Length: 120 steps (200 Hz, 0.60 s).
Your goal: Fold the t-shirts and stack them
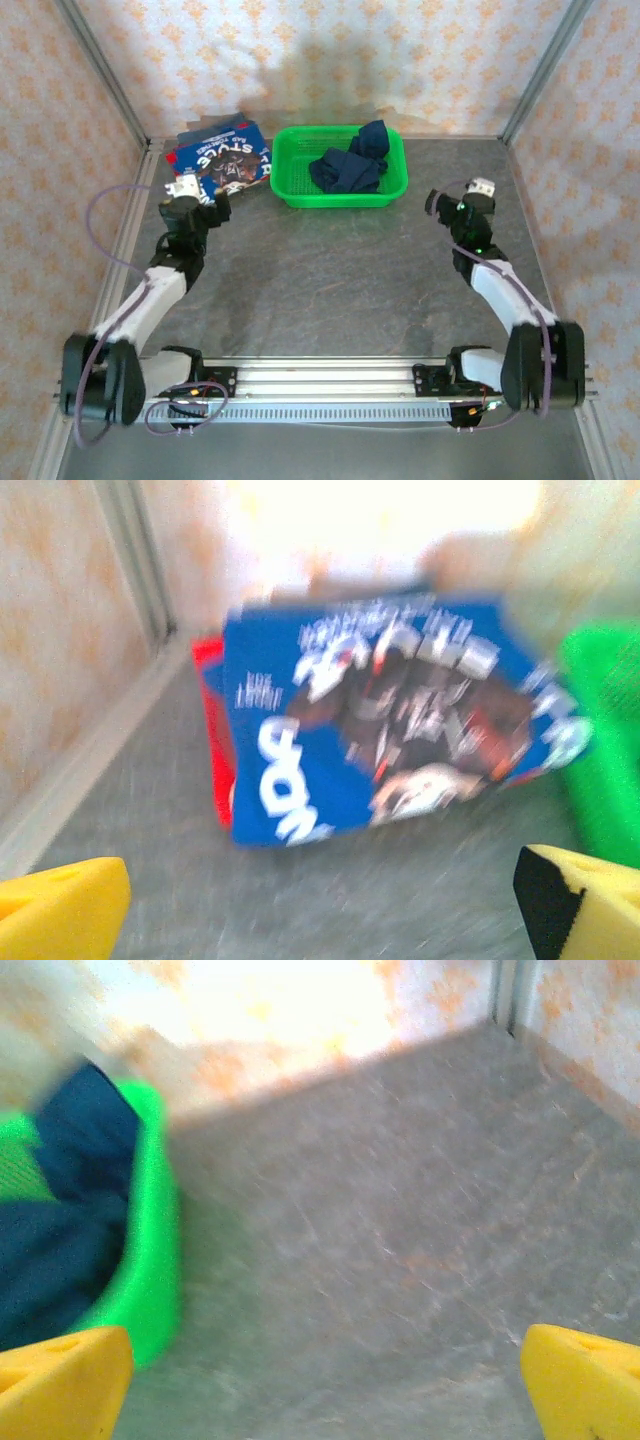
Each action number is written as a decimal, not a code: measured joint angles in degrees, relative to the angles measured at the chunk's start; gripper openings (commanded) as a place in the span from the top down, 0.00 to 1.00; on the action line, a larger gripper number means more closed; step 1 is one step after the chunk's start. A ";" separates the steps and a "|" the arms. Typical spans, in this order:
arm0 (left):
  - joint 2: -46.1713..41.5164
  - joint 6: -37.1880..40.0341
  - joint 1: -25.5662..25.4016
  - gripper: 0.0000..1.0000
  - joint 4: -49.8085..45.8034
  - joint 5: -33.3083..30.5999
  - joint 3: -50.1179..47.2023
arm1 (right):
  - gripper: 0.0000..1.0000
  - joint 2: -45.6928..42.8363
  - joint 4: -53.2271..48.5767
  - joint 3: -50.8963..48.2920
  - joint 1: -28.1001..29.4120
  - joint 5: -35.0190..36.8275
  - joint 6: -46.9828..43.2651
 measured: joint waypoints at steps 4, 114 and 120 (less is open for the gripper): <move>-1.90 -0.90 -0.28 0.00 -2.29 0.11 1.70 | 0.01 -1.25 -2.38 1.36 0.00 -0.96 1.01; 23.54 -18.40 -12.26 0.00 -47.69 19.21 46.53 | 0.15 36.13 -34.45 40.50 0.17 -24.28 7.72; 25.53 -18.73 -13.07 0.00 -48.22 19.96 48.17 | 0.17 38.56 -34.86 42.56 0.15 -24.65 7.56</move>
